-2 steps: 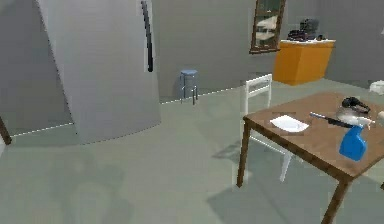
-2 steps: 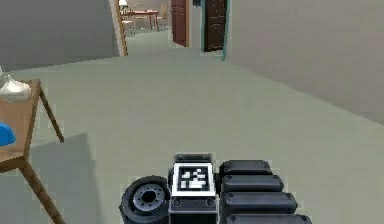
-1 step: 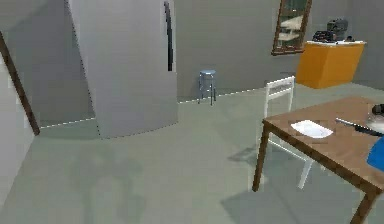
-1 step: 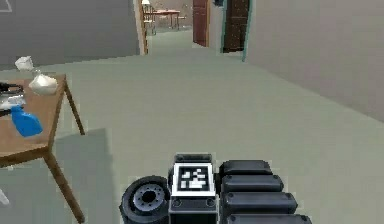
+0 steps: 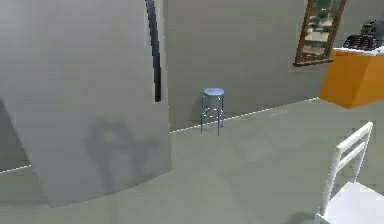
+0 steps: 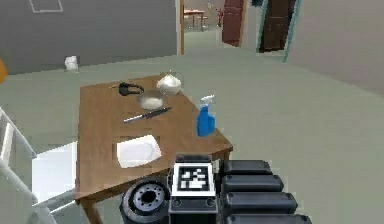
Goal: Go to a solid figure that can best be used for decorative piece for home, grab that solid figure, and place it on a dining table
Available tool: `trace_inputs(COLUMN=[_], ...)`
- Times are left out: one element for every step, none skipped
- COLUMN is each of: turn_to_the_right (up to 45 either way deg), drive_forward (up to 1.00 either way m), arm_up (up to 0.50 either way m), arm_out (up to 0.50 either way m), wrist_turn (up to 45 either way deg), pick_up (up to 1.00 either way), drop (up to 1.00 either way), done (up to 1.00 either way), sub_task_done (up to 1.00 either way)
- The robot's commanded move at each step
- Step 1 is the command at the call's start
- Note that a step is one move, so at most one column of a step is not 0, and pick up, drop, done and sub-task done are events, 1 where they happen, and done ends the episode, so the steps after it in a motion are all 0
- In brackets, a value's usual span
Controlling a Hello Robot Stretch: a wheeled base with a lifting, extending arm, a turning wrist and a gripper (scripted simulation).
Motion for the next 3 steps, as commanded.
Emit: trace_inputs(turn_to_the_right=[-6.0,0.0,21.0], drive_forward=[0.0,0.45,0.0], arm_up=[0.0,0.0,0.0], arm_out=[0.0,0.0,0.0], wrist_turn=[0.0,0.0,0.0], pick_up=[0.0,0.0,0.0], drop=[0.0,0.0,0.0], done=[0.0,0.0,0.0], sub_task_done=[0.0,0.0,0.0])
